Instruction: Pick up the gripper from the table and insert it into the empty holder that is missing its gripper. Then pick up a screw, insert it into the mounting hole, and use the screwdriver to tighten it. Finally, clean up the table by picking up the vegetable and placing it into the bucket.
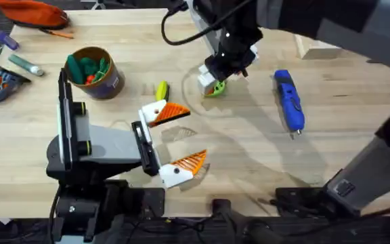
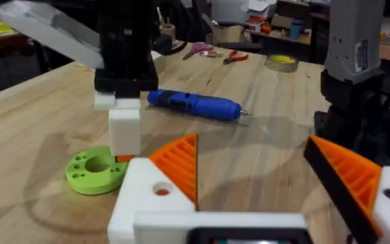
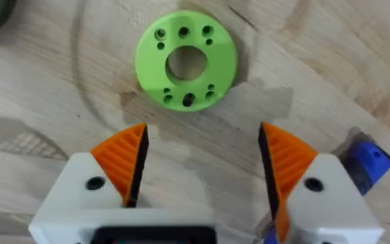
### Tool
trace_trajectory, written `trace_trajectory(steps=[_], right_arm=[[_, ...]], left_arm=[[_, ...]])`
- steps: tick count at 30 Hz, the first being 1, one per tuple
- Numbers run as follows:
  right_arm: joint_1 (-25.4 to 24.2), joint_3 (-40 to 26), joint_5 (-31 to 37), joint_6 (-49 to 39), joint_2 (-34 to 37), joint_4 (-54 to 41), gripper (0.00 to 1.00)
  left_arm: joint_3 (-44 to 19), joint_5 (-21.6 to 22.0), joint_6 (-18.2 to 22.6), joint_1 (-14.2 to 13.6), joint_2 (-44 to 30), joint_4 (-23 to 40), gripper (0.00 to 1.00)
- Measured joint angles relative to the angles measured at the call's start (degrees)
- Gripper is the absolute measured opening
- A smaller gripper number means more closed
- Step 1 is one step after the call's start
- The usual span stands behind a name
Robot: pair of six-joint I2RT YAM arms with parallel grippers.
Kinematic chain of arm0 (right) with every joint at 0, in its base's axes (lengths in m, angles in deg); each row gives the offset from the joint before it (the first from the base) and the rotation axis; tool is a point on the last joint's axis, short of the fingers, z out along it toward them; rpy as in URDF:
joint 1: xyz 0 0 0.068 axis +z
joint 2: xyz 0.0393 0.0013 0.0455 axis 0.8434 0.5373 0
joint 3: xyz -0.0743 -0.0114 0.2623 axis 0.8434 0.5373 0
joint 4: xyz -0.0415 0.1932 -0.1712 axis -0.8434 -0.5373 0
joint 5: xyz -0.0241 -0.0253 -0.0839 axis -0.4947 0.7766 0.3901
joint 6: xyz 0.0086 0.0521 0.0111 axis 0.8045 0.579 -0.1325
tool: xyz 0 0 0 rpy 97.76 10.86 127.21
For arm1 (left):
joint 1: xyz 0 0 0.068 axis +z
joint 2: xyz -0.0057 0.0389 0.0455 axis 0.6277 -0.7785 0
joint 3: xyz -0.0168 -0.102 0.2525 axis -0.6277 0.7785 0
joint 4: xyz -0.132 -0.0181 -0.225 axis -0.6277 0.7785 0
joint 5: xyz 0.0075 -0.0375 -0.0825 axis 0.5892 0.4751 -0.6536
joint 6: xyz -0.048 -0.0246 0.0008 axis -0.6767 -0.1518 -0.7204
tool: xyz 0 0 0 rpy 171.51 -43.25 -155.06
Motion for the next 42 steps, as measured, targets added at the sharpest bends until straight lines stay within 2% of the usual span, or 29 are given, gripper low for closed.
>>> trace_trajectory(steps=[11,12,13,25,31,42], right_arm=[[-0.12,0.0,-3.34,1.55,2.66,0.65,0.809],[-0.2,0.0,-3.64,1.58,3.01,0.84,0.785],[-0.39,0.0,-4.37,1.78,4.21,1.67,0.716],[-0.5,0.0,-4.61,2.22,5.32,4.4,0.553],[-0.5,-0.07,-4.72,2.45,6.77,4.44,0.358],[-0.5,-0.13,-4.79,2.44,6.74,4.59,0.221]], left_arm=[[-0.02,0.0,0.0,0.0,0.0,0.0,0.989],[-0.02,0.0,0.0,0.0,0.0,0.0,0.989],[-0.02,0.0,0.0,0.0,0.0,0.0,0.988],[-0.02,0.0,0.0,0.0,0.0,0.0,0.988],[-0.02,0.0,0.0,0.0,0.0,0.0,0.988],[-0.02,0.0,0.0,0.0,0.0,0.0,0.989]])
